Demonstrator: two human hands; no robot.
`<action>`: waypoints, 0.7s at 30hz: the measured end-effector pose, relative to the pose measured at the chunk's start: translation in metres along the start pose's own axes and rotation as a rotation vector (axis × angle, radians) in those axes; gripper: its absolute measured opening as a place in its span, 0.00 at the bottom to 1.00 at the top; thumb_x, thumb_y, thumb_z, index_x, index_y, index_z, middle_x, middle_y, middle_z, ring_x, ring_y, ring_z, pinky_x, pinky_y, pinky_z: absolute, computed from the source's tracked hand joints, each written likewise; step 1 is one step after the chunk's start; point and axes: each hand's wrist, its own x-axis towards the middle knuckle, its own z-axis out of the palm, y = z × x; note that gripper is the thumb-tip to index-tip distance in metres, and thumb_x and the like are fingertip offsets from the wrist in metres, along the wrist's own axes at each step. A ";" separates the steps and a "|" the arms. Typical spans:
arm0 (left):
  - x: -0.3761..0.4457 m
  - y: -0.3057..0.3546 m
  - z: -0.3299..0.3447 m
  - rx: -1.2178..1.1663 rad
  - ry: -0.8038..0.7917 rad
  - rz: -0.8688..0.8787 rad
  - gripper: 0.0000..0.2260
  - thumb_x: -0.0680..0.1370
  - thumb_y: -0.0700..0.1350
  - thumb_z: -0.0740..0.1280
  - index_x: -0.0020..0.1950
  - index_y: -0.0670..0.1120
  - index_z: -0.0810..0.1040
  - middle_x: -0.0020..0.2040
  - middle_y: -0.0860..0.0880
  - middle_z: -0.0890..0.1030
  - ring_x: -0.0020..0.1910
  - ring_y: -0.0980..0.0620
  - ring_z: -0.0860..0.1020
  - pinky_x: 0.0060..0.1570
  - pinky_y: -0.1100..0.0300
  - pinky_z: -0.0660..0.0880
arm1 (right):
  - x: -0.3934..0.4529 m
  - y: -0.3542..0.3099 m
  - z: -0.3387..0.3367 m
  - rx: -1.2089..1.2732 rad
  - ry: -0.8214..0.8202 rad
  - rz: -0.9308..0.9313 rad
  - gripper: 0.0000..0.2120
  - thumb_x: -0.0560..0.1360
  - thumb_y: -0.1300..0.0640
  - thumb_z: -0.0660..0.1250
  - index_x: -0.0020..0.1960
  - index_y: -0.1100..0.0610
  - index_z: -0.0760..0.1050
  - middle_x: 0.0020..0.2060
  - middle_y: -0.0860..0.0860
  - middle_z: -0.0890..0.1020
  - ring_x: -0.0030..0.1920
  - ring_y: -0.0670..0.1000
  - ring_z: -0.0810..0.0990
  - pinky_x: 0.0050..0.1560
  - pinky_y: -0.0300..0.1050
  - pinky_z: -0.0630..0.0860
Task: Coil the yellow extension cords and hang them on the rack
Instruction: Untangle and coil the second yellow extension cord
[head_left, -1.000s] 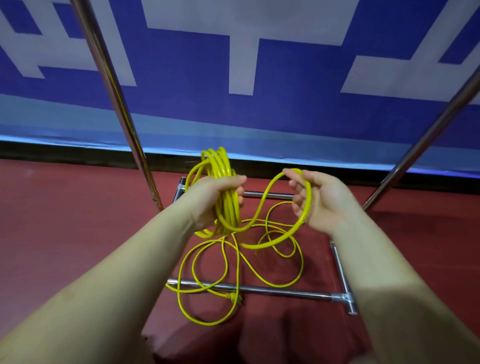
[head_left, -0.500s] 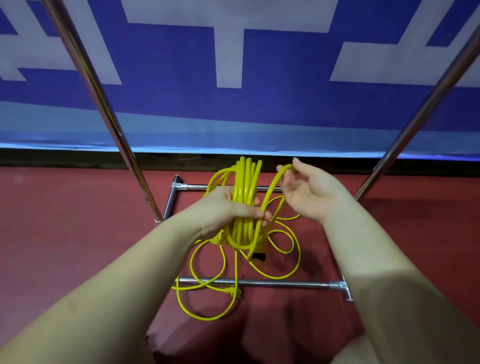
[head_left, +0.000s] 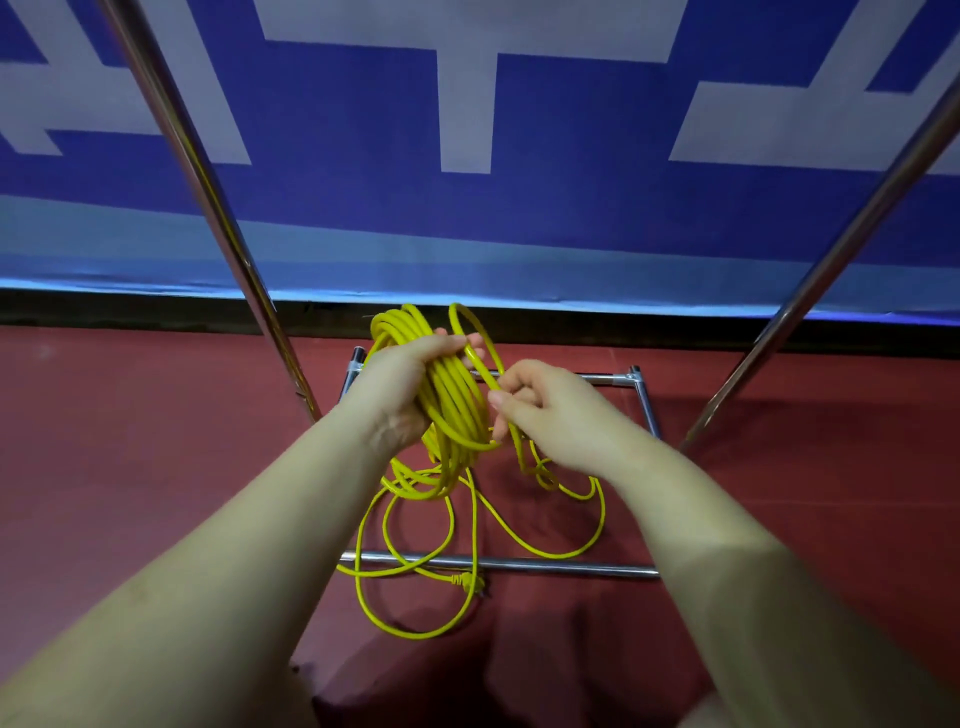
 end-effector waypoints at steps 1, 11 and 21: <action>0.000 0.002 -0.001 0.013 0.015 0.017 0.04 0.78 0.34 0.61 0.48 0.42 0.71 0.34 0.48 0.83 0.30 0.55 0.81 0.31 0.61 0.79 | -0.001 0.001 0.001 -0.037 -0.069 0.020 0.06 0.79 0.55 0.62 0.44 0.52 0.68 0.34 0.46 0.80 0.24 0.38 0.71 0.29 0.31 0.64; 0.004 0.016 -0.012 0.048 0.114 0.010 0.06 0.79 0.37 0.62 0.43 0.42 0.75 0.32 0.49 0.83 0.30 0.57 0.82 0.28 0.63 0.78 | 0.003 0.013 -0.012 0.076 0.084 0.129 0.10 0.74 0.62 0.69 0.40 0.50 0.70 0.34 0.51 0.80 0.33 0.48 0.78 0.39 0.42 0.73; 0.000 0.018 -0.017 0.316 -0.127 -0.137 0.15 0.78 0.43 0.60 0.31 0.45 0.65 0.23 0.51 0.67 0.21 0.55 0.68 0.28 0.65 0.71 | 0.003 0.004 -0.030 0.796 0.309 0.380 0.05 0.77 0.63 0.63 0.42 0.59 0.71 0.35 0.54 0.78 0.26 0.44 0.81 0.27 0.36 0.77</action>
